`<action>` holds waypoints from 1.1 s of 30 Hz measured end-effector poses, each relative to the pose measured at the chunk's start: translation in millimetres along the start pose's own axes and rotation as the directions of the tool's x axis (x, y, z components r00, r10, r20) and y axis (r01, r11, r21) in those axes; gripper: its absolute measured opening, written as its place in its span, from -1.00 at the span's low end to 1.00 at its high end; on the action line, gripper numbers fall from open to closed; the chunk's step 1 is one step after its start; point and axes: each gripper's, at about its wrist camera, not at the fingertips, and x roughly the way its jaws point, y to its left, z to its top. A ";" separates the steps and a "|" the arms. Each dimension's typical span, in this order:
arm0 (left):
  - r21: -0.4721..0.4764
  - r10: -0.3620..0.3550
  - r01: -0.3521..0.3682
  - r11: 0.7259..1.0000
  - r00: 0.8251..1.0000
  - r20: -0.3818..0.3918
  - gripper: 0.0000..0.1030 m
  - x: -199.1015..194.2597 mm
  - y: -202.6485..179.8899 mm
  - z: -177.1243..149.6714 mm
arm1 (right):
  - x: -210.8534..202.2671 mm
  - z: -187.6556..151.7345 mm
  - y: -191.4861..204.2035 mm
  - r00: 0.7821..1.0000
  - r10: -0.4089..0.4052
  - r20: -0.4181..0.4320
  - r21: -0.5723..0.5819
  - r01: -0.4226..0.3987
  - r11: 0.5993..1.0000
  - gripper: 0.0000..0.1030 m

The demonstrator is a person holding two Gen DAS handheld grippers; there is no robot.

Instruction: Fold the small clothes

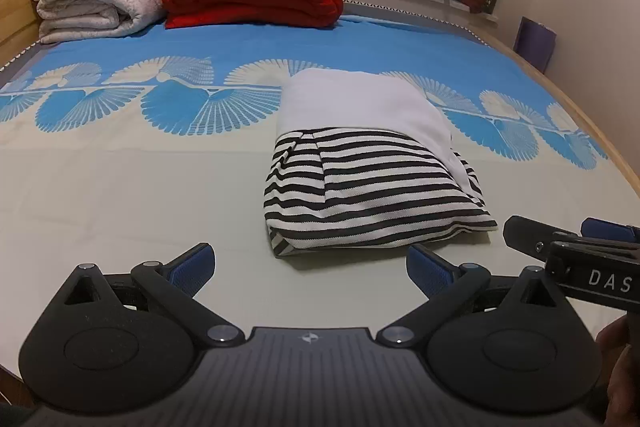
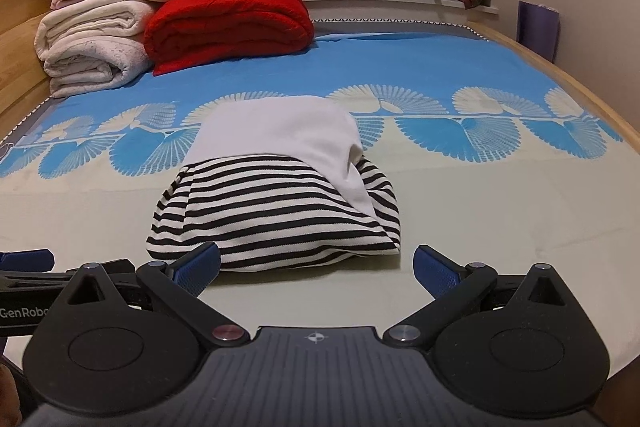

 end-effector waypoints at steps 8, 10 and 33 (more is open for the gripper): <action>0.000 0.007 -0.007 1.000 1.000 -0.004 0.98 2.4 0.3 -0.8 | -0.5 0.4 1.2 1.000 0.004 0.001 -0.007 -0.004 1.000 0.98; -0.002 0.007 -0.007 1.000 1.000 -0.007 0.98 2.8 0.9 -1.0 | -0.6 0.5 1.4 1.000 0.007 0.001 -0.010 -0.007 1.000 0.98; -0.006 0.005 -0.005 1.000 1.000 -0.015 0.98 3.8 -1.3 -1.9 | -0.1 0.4 4.3 1.000 0.017 0.003 -0.019 -0.017 1.000 0.98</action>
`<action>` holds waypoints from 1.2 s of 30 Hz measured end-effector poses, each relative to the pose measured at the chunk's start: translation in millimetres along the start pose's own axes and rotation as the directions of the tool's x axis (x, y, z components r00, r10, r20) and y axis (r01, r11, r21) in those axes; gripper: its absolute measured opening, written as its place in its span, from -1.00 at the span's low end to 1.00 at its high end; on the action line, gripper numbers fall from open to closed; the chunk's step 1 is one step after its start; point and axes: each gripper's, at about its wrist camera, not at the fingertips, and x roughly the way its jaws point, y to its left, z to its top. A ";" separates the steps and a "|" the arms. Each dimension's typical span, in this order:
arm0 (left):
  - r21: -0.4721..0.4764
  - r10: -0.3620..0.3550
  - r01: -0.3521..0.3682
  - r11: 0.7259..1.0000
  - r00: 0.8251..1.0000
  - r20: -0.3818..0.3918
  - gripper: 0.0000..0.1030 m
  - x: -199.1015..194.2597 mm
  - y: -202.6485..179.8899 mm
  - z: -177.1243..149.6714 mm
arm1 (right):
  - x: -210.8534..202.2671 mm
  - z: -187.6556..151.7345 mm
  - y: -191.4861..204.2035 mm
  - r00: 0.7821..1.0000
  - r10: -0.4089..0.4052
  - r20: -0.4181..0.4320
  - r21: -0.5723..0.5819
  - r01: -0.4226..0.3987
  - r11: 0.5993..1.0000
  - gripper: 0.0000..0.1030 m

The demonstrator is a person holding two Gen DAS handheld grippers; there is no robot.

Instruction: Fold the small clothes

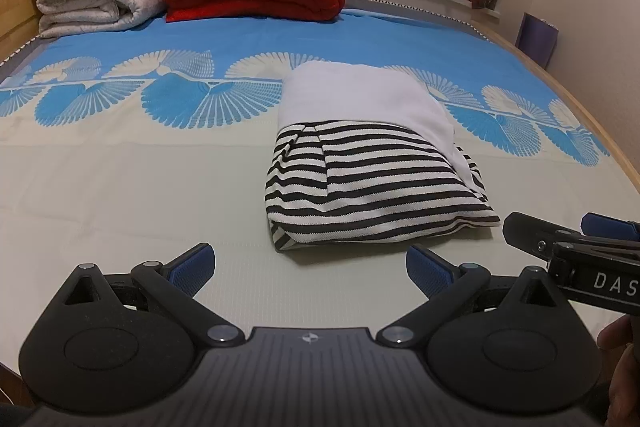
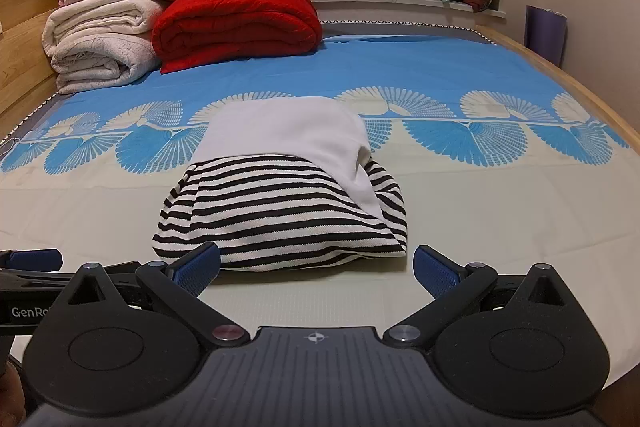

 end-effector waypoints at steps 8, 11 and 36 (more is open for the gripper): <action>-0.007 -0.001 0.001 1.000 1.000 -0.004 0.98 1.4 -2.2 -1.9 | 0.0 0.0 0.0 1.000 0.000 0.000 0.000 0.000 1.000 0.98; -0.008 -0.002 0.002 1.000 1.000 -0.005 0.98 1.6 -2.3 -2.2 | 0.1 -0.1 -0.1 1.000 0.000 0.000 0.000 0.000 1.000 0.98; -0.014 -0.001 0.001 1.000 1.000 -0.014 0.98 3.0 -4.2 -4.4 | 0.2 0.1 0.9 1.000 -0.001 -0.002 0.000 0.001 1.000 0.98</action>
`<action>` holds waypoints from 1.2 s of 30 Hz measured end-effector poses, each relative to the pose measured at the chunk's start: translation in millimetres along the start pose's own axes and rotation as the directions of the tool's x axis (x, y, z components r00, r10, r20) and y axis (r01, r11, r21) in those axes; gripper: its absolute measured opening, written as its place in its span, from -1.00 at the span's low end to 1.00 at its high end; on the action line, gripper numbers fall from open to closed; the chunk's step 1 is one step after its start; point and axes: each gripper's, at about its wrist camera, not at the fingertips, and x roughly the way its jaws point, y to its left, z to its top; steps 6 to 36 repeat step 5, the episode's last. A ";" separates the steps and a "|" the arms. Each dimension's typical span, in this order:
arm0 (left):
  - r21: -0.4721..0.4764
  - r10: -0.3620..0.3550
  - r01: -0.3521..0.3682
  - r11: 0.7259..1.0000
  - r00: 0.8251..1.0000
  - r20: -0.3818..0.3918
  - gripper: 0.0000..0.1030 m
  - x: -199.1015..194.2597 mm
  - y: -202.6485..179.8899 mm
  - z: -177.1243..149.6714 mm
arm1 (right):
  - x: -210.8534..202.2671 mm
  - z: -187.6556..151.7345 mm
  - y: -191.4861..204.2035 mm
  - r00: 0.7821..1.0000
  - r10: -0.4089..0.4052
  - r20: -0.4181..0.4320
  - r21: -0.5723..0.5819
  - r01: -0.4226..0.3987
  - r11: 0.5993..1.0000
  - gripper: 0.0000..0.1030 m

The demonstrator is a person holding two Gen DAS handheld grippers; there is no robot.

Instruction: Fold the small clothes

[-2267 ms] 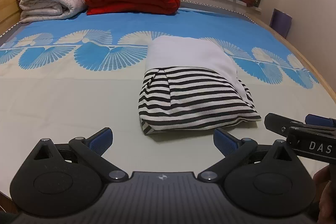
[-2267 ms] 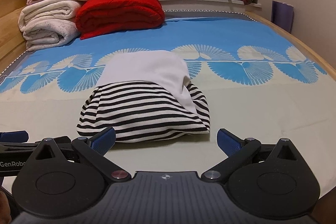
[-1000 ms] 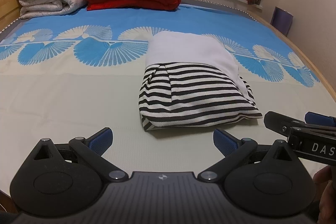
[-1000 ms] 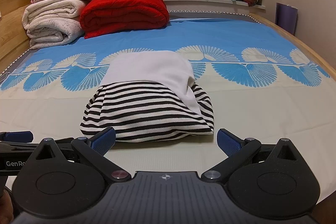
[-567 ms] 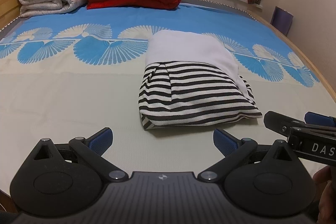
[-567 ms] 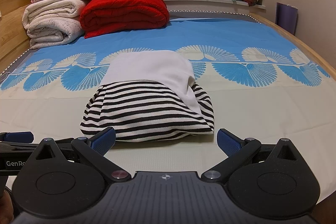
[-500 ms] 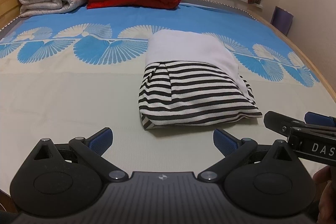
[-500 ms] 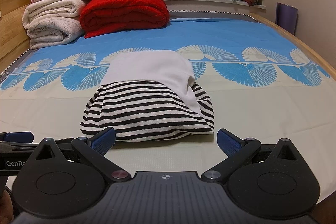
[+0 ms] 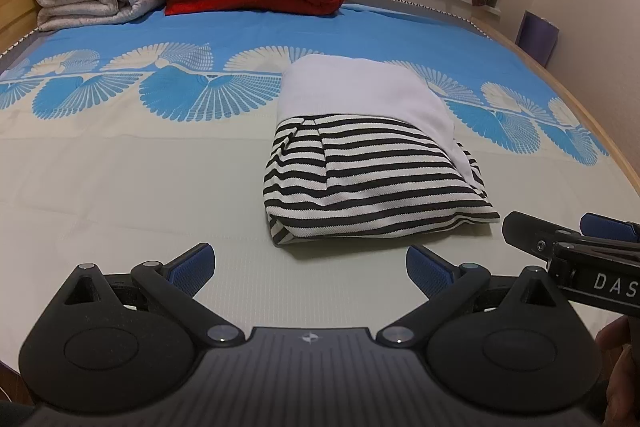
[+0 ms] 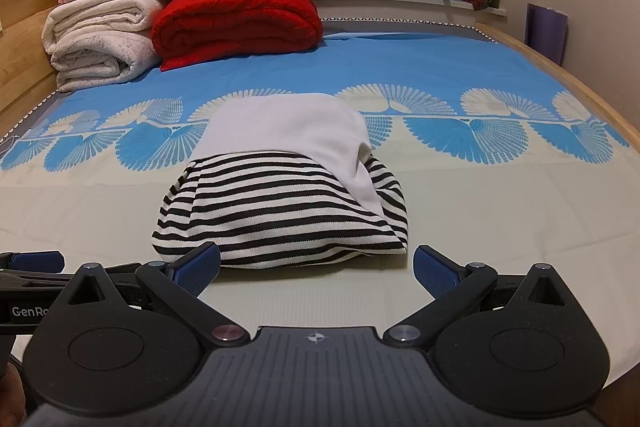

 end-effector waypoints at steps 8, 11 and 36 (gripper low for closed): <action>-0.001 0.000 0.000 1.000 1.000 -0.001 0.98 0.2 0.2 -0.1 | 0.0 0.2 0.0 1.000 0.000 -0.001 0.001 0.000 1.000 0.98; -0.001 0.000 0.000 1.000 1.000 -0.001 0.98 0.2 0.2 -0.1 | 0.0 0.2 0.0 1.000 0.000 -0.001 0.001 0.000 1.000 0.98; -0.001 0.000 0.000 1.000 1.000 -0.001 0.98 0.2 0.2 -0.1 | 0.0 0.2 0.0 1.000 0.000 -0.001 0.001 0.000 1.000 0.98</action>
